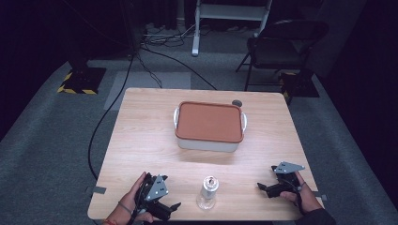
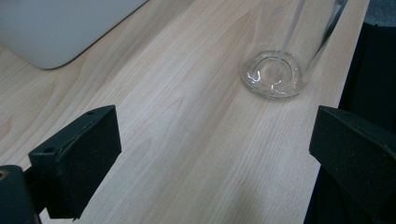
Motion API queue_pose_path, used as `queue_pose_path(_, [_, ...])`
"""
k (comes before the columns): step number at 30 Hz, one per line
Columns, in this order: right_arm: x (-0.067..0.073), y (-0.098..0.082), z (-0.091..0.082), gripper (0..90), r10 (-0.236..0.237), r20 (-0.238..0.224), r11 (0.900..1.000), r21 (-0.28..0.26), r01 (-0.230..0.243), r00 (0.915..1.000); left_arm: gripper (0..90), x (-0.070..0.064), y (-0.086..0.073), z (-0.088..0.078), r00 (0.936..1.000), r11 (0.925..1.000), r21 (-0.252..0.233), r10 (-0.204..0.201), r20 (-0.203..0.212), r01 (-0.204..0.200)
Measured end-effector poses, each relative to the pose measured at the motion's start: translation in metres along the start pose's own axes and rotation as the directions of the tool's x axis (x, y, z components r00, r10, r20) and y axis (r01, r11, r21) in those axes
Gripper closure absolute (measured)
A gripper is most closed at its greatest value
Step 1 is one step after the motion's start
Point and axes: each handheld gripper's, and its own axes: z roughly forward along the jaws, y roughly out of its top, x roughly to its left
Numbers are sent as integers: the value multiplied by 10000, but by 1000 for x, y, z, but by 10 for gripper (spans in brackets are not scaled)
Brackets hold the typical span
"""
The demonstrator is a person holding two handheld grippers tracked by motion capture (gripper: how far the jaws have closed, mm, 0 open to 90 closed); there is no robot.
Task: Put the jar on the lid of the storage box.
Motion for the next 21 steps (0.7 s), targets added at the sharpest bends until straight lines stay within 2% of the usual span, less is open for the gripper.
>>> queue_pose_path(21, [0,0,0,0,3,-1,10000,0,-3,10000,27,-15,14,14,9986,9998,-180,129,517,-120])
